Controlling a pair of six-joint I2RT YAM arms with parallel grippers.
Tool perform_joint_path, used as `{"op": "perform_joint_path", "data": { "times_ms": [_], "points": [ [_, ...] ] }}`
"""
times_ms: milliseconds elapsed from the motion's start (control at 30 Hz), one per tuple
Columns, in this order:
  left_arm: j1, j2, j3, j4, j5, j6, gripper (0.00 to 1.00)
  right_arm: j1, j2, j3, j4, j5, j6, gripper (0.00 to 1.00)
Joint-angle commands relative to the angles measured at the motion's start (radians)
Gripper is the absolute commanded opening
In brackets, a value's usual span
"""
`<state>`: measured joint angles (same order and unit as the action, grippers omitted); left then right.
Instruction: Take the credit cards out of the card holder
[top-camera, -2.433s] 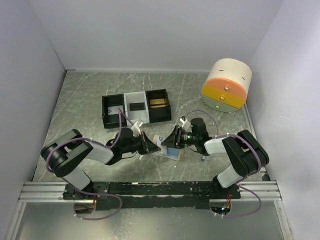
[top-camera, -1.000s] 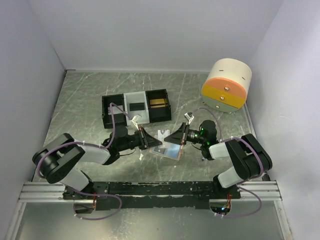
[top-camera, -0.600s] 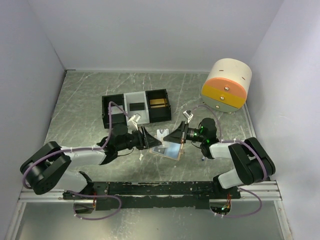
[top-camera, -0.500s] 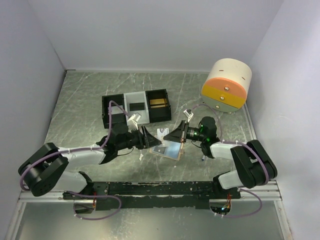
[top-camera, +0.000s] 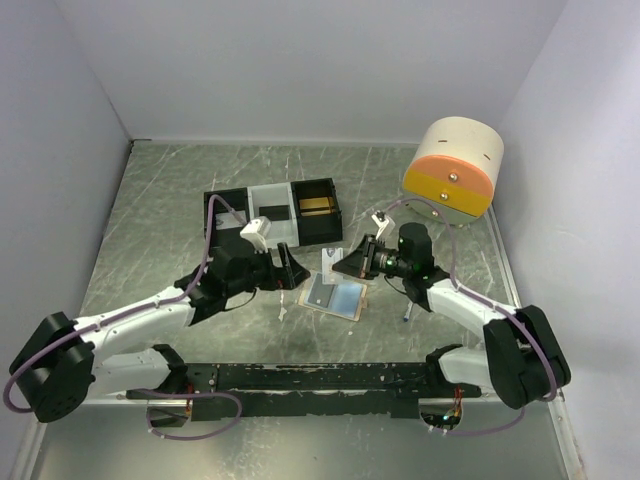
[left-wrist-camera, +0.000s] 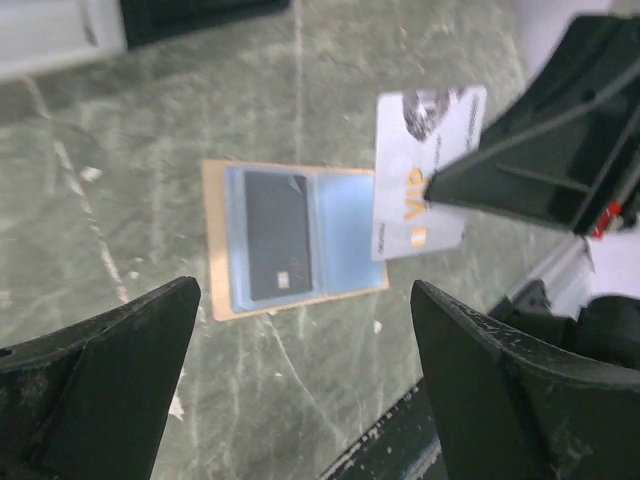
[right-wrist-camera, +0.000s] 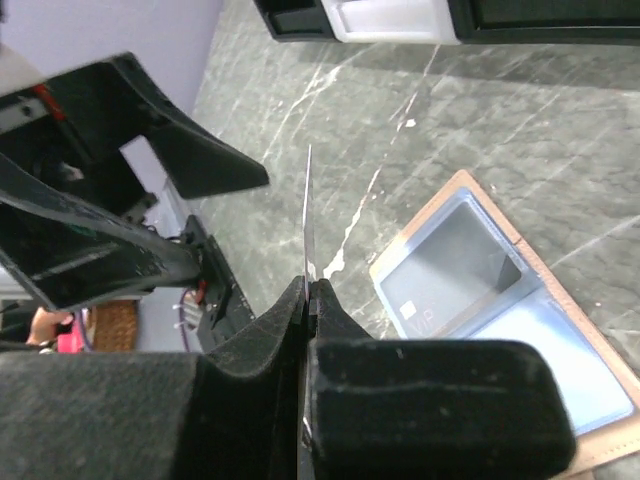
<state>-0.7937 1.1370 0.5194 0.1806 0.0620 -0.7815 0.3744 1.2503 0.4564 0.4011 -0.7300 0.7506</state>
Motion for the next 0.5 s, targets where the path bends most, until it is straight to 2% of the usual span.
{"op": "perform_joint_path", "data": {
  "times_ms": [0, 133, 267, 467],
  "points": [
    [-0.004, -0.022, 0.127, -0.298, -0.232, 0.105, 1.00, 0.044, -0.059, 0.040, -0.094, 0.160, -0.140, 0.00],
    [-0.002, -0.029, 0.205, -0.452, -0.394, 0.140, 1.00, 0.112, -0.097, 0.096, -0.171, 0.294, -0.304, 0.00],
    [0.017, -0.045, 0.256, -0.529, -0.464, 0.194, 1.00, 0.186, -0.109, 0.130, -0.184, 0.371, -0.441, 0.00],
    [0.235, -0.074, 0.263, -0.565, -0.319, 0.254, 1.00, 0.313, -0.102, 0.170, -0.172, 0.543, -0.635, 0.00]
  ]
}}
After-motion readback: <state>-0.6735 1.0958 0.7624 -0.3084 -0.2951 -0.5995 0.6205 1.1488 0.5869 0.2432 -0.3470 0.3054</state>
